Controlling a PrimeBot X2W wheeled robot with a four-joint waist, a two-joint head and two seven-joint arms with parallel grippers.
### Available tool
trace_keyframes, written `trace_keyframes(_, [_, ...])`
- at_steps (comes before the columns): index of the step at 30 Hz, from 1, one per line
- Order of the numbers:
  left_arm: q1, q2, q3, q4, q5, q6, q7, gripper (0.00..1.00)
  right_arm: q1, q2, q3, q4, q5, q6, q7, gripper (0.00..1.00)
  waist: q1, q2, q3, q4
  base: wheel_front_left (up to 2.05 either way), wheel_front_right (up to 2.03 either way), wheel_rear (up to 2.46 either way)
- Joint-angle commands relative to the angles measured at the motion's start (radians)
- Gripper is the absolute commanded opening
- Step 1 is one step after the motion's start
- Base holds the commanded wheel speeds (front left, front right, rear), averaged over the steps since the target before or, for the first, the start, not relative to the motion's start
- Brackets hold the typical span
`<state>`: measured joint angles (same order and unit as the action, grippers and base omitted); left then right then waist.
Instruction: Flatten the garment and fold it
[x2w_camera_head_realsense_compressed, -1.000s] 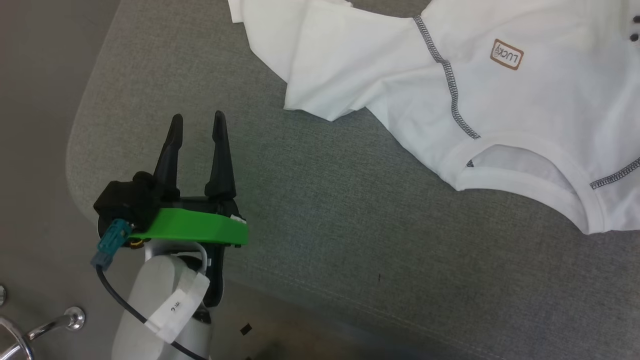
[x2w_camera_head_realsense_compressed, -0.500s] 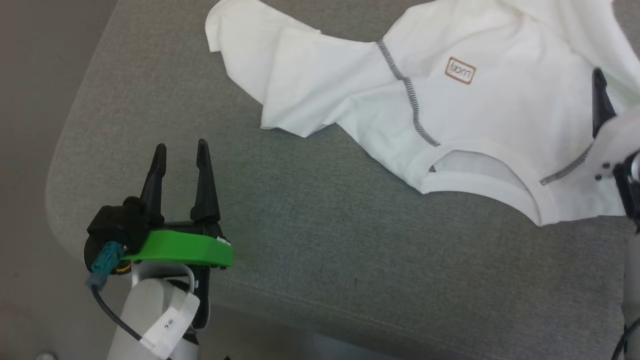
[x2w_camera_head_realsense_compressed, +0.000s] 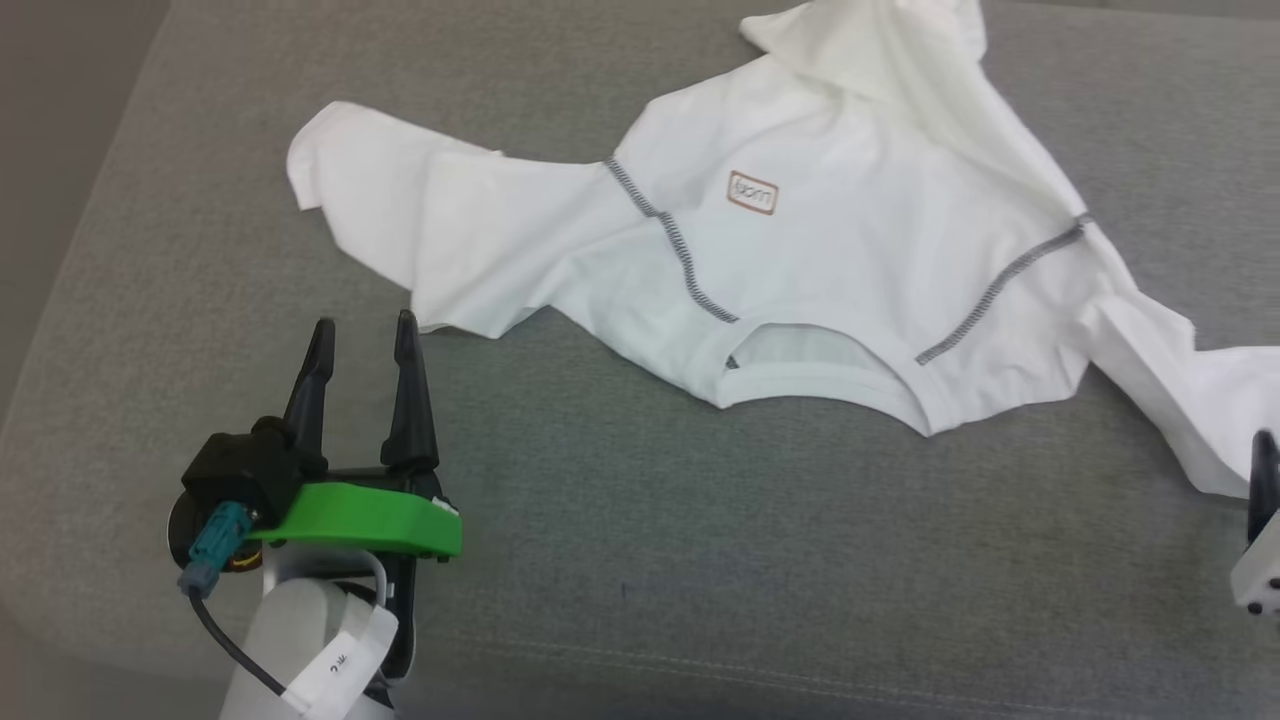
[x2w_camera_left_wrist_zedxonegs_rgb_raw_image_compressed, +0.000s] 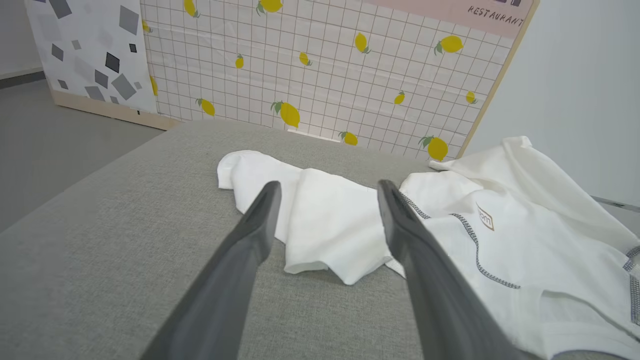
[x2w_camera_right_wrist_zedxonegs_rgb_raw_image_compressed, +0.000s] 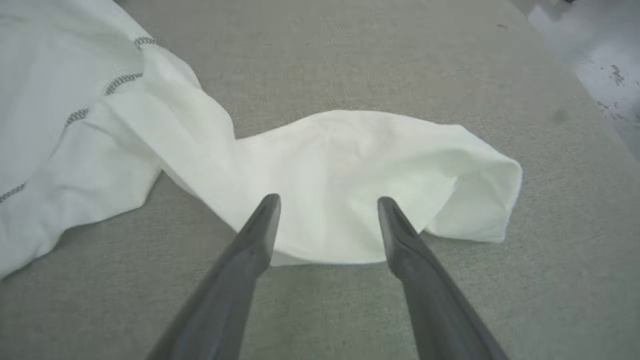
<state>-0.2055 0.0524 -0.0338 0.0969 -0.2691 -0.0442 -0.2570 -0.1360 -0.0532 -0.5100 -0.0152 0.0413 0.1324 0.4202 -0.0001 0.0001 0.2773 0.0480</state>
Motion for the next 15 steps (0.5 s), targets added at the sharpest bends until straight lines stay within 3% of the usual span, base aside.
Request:
trace_keyframes(1, [0.004, -0.002, 0.003, 0.002, 0.010, -0.006, -0.005, 1.00, 0.006, 0.002, -0.002, 0.021, 0.009, -0.002, 0.014, 1.00, 0.0001, -0.0001, -0.013, -0.027, 0.00, 0.00, 0.00])
trace_keyframes(12, [-0.014, -0.002, 0.006, 0.000, 0.012, -0.011, -0.005, 1.00, -0.079, 0.003, 0.000, 0.220, -0.022, -0.002, 0.131, 1.00, 0.0001, -0.0001, 0.035, -0.016, 0.00, 0.00, 0.00])
trace_keyframes(13, [-0.016, -0.002, 0.006, 0.000, 0.012, -0.011, -0.005, 1.00, -0.087, 0.003, -0.005, 0.237, -0.022, -0.002, 0.153, 0.93, 0.0001, -0.0001, 0.038, -0.015, 0.00, 0.00, 0.00])
trace_keyframes(14, [-0.018, -0.002, 0.007, 0.000, 0.012, -0.011, -0.005, 1.00, -0.094, 0.003, -0.011, 0.259, -0.023, -0.002, 0.184, 0.68, 0.0001, -0.0001, 0.042, -0.014, 0.00, 0.00, 0.00])
trace_keyframes(15, [-0.019, -0.002, 0.007, 0.000, 0.012, -0.012, -0.005, 1.00, -0.100, 0.003, -0.010, 0.270, -0.022, -0.002, 0.203, 0.36, 0.0001, -0.0001, 0.044, -0.012, 0.00, 0.00, 0.00])
